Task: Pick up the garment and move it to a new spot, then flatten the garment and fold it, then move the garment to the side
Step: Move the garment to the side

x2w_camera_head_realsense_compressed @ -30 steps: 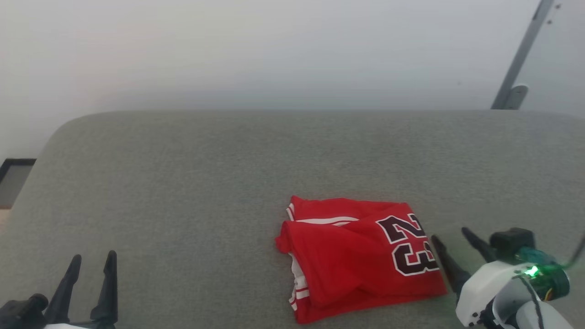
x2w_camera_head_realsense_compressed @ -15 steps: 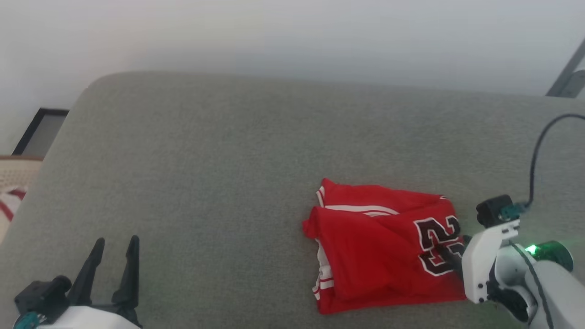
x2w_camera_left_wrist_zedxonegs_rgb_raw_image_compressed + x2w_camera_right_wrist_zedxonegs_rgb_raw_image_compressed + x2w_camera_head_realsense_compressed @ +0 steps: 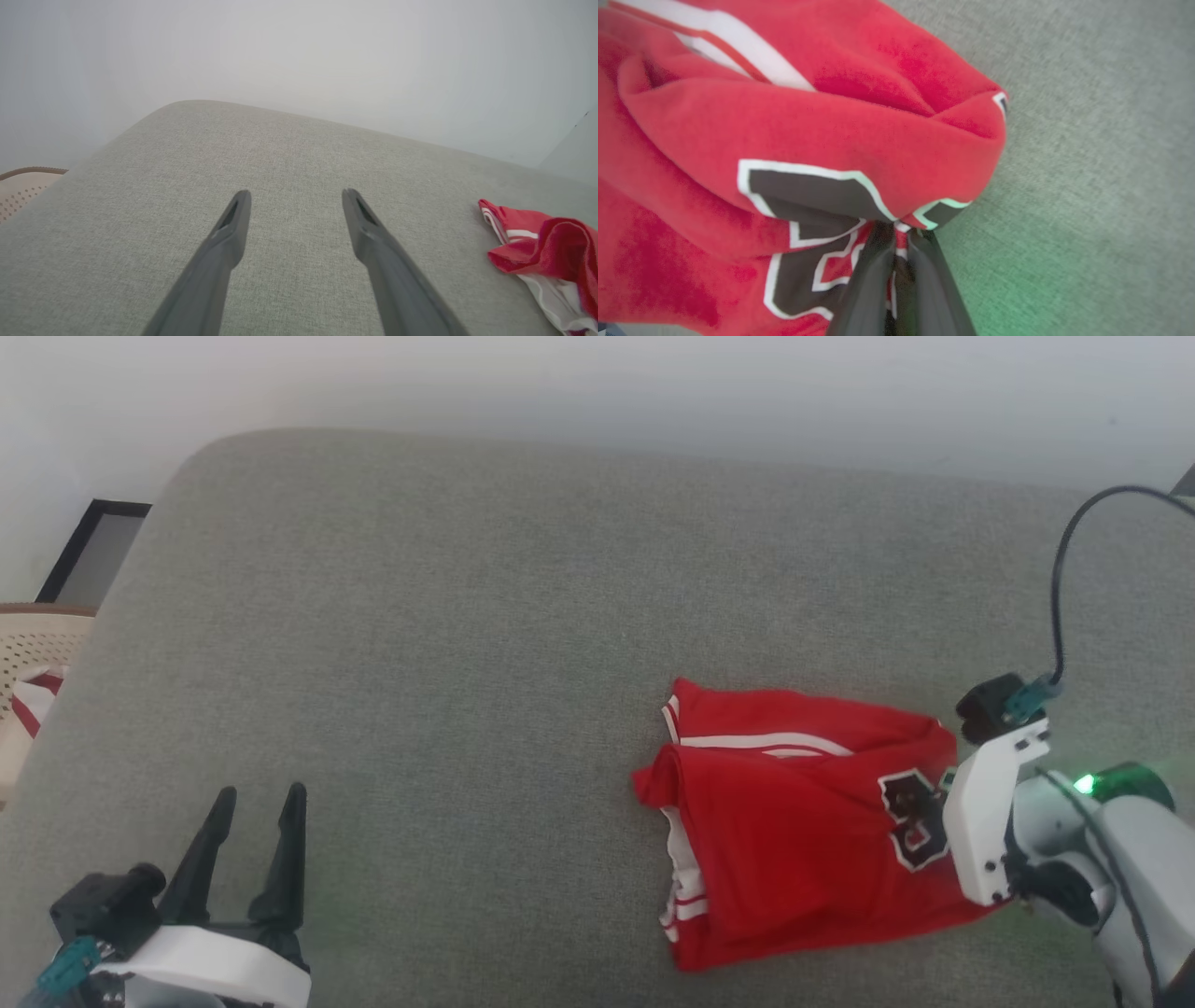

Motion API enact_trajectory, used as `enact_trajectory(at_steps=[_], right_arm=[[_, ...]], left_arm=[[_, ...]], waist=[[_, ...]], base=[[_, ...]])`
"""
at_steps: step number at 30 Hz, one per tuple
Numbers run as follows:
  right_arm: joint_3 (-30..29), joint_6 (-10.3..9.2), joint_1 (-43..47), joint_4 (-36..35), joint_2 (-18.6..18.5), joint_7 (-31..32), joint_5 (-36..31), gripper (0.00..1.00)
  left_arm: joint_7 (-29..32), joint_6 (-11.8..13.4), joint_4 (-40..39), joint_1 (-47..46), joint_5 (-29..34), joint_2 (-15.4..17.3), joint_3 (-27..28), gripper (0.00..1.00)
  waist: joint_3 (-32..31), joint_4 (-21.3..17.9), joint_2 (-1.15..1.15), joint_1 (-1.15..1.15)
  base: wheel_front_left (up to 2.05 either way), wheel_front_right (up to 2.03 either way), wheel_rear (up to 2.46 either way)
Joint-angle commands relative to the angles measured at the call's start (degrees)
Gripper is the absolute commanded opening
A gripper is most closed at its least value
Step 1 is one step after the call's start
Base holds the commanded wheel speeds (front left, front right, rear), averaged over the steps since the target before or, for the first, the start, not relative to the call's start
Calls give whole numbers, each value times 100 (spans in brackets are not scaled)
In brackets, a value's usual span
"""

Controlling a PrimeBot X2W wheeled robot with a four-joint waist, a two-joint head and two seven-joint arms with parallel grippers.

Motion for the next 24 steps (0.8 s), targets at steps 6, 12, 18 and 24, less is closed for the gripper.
enact_trajectory(at_steps=[6, 12, 18, 24], right_arm=[[-354, -28, -278, 92, -175, -171, -192, 0], [-636, -23, -510, 82, -321, -231, -413, 0], [-946, -22, -832, 94, -590, -288, -764, 0], [-1144, -22, -1262, 197, -870, -454, -1210, 0]], left_arm=[[-25, -6, -41, -323, -18, 63, -99, 100], [-25, -6, -94, -578, 21, 120, -236, 100], [-25, -6, -158, -973, 70, 207, -508, 100], [-24, -6, -241, -1499, 88, 330, -927, 100]], waist=[[117, -222, 0, 0], [248, -498, 0, 0], [483, -889, 0, 0], [779, -1265, 0, 0]], base=[[0, 0, 0], [0, 0, 0], [0, 0, 0], [0, 0, 0]])
